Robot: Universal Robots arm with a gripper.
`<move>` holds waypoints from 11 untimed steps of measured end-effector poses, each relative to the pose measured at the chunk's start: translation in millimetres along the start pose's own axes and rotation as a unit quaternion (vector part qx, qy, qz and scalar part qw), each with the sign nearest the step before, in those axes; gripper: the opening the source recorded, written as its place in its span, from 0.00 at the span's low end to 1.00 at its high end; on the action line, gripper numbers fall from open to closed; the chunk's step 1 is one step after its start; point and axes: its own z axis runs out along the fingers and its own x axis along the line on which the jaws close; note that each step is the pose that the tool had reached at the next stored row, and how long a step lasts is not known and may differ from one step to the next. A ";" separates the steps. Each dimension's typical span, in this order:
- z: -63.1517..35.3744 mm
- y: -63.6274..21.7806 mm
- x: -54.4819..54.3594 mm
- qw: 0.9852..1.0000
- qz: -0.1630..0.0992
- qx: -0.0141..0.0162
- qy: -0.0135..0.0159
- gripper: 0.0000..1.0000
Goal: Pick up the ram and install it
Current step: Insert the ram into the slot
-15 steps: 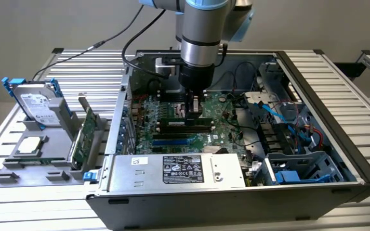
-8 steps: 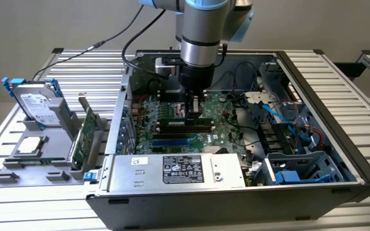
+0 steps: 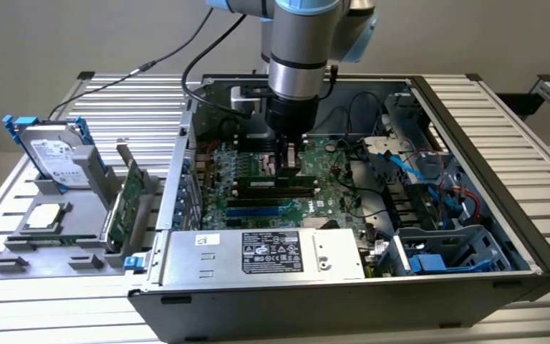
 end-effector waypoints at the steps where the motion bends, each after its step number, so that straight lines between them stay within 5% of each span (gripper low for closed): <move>1: 0.3 0.0 0.0 1.000 -0.001 0.000 0.000 0.14; 11: 5.1 0.7 -0.6 1.000 -0.009 0.001 0.001 0.14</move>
